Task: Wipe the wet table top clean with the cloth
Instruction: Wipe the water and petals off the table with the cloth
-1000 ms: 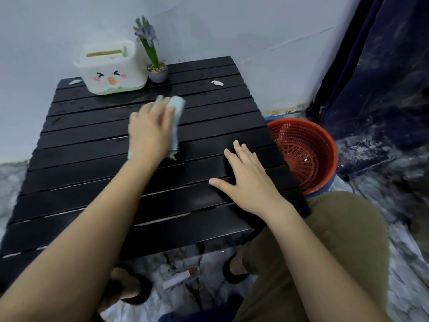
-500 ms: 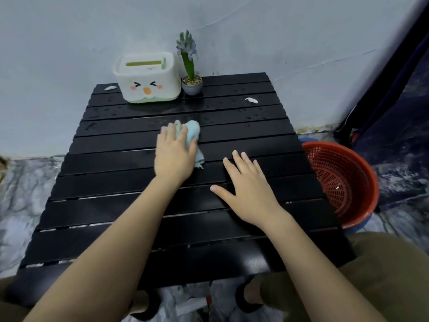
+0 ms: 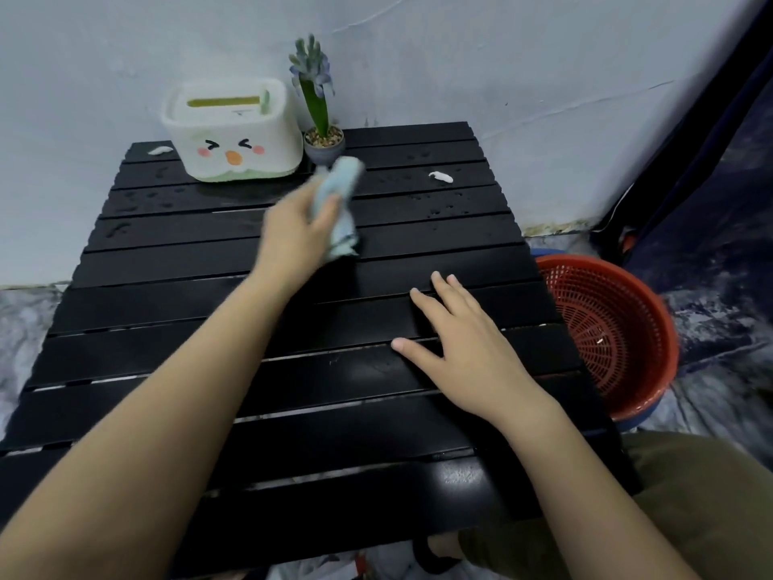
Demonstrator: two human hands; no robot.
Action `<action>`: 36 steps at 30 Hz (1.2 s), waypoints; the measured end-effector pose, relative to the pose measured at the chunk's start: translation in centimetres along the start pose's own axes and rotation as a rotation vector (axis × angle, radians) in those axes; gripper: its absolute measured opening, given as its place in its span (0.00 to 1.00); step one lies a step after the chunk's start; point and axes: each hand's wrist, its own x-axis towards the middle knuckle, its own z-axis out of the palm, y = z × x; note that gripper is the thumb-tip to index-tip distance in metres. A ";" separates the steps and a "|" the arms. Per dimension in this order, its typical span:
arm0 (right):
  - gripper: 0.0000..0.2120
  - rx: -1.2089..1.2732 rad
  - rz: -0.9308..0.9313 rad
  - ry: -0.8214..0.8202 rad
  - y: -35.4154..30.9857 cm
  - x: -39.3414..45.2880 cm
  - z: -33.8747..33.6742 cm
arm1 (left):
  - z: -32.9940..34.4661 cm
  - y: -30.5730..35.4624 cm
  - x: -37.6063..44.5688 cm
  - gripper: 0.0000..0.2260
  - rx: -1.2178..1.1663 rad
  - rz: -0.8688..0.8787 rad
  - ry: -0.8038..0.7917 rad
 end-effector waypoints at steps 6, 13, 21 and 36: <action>0.34 0.010 0.031 0.010 -0.4 0.2 0.2 | -5.3 -8.7 -2.3 0.37 0.695 -0.294 0.075; 0.33 0.027 0.033 0.014 -0.4 0.2 0.0 | 1.0 -3.8 -0.2 0.30 0.705 -0.033 0.001; 0.34 0.000 0.012 0.018 0.0 0.4 0.1 | 8.2 1.9 2.3 0.33 0.651 0.329 -0.327; 0.31 0.033 0.003 0.048 0.2 0.8 0.1 | 9.2 4.7 2.7 0.09 0.027 0.495 -0.492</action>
